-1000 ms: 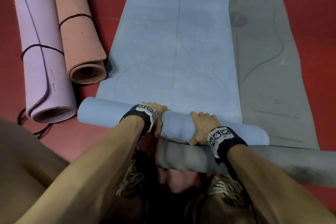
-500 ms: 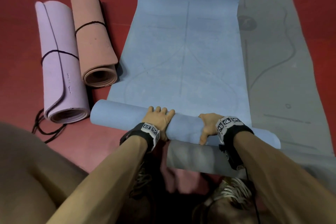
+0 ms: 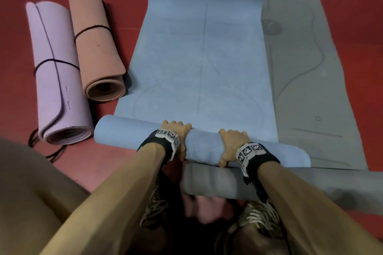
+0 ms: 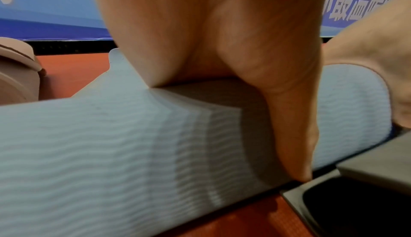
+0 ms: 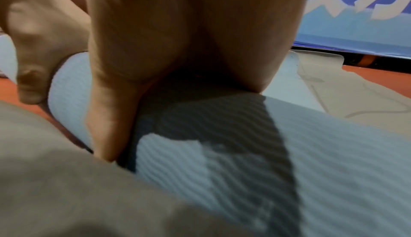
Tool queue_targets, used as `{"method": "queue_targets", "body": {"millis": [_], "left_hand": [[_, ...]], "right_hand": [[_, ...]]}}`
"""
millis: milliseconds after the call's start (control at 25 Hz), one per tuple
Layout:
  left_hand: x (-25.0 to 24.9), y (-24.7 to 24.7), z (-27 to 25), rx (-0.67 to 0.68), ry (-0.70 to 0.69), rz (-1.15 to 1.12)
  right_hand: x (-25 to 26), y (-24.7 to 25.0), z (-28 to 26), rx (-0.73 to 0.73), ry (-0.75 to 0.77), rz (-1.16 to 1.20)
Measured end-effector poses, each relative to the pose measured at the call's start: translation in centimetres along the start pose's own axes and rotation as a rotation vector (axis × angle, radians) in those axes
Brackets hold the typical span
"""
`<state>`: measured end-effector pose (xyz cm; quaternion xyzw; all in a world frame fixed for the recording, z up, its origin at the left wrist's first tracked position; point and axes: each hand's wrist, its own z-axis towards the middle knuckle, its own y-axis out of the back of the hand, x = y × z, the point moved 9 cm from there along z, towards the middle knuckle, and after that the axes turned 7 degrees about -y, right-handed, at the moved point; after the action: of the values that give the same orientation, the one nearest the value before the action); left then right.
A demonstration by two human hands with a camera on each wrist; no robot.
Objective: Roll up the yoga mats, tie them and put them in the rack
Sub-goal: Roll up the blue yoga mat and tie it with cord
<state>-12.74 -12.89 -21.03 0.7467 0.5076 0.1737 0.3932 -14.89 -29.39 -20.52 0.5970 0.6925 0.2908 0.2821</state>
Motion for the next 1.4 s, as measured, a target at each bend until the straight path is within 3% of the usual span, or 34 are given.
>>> {"method": "queue_targets", "body": {"millis": [160, 280, 440, 600, 720, 840, 1040, 1200, 1320, 1400], "left_hand": [[-0.5, -0.4, -1.1, -0.158, -0.019, 0.093], [-0.5, -1.3, -1.6, -0.159, 0.006, 0.175], [-0.4, -1.1, -1.1, -0.126, 0.004, 0.171], [0.2, 0.3, -0.2, -0.054, -0.016, 0.058], [0.5, 0.9, 0.4, 0.019, -0.028, -0.002], [0.6, 0.4, 0.7, 0.046, 0.0, -0.005], [0.2, -0.4, -0.5, -0.104, 0.031, 0.103], [-0.4, -1.2, -1.4, -0.121, 0.071, 0.111], [-0.5, -0.8, -0.9, -0.09, 0.052, 0.064], [-0.2, -0.5, -0.6, -0.081, 0.048, 0.027]], "right_hand": [[-0.6, 0.4, 1.2, 0.146, -0.015, 0.093], [-0.8, 0.6, 1.6, 0.252, 0.016, 0.134], [-1.0, -0.1, 1.1, 0.18, -0.014, 0.103], [-0.2, 0.0, -0.5, -0.064, 0.011, -0.037], [0.1, 0.1, -1.3, -0.156, -0.006, -0.073], [0.0, 0.4, -0.7, -0.115, -0.022, -0.039], [-0.4, 1.1, 1.5, 0.064, -0.005, 0.013], [-0.5, 1.4, 2.0, 0.208, 0.033, 0.034], [-0.9, 0.5, 1.7, 0.157, -0.003, 0.025], [-0.7, 0.2, 1.0, 0.046, -0.006, -0.009]]}}
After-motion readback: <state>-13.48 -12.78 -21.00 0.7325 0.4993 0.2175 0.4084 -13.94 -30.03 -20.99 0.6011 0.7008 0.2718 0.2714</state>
